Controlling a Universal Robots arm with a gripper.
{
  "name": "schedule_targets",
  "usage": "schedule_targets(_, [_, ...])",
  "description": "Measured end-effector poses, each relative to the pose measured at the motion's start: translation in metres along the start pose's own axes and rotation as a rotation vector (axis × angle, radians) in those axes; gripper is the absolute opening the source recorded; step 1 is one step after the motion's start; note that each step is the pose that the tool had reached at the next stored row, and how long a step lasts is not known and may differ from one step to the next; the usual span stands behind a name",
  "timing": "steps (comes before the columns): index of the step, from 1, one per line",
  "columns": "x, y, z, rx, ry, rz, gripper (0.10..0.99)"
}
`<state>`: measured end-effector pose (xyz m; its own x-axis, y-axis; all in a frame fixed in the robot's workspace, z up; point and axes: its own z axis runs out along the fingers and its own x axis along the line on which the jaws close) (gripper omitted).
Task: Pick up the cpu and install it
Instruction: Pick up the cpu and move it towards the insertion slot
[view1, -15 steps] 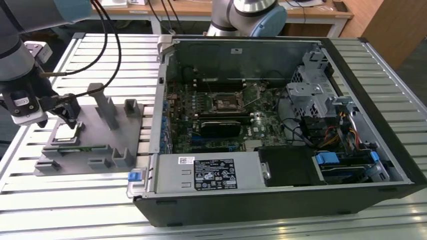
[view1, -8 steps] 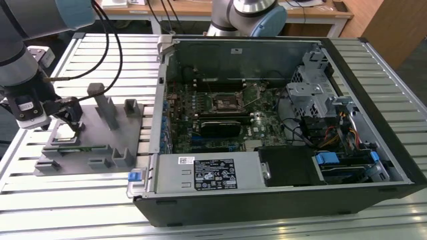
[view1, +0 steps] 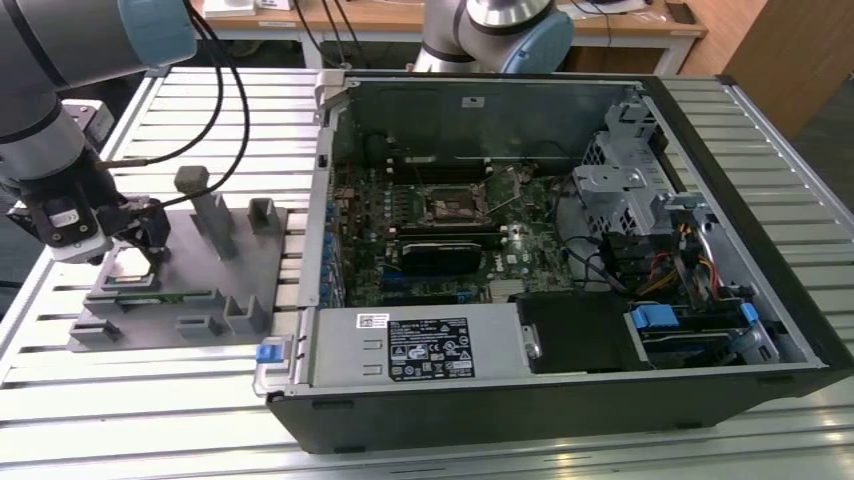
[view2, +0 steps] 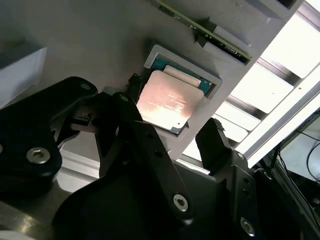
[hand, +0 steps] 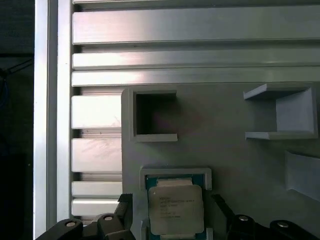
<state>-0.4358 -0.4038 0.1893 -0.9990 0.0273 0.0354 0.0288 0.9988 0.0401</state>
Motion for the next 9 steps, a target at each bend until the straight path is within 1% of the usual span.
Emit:
schedule_targets(5, [-0.0003, -0.0002, 0.0048, 0.000, 0.0001, 0.000, 0.718])
schedule_targets(8, [-0.0004, -0.0003, 0.0060, 0.000, 0.0003, 0.000, 0.706])
schedule_targets(9, [-0.0004, -0.0003, 0.0062, 0.000, 0.0002, 0.000, 0.635])
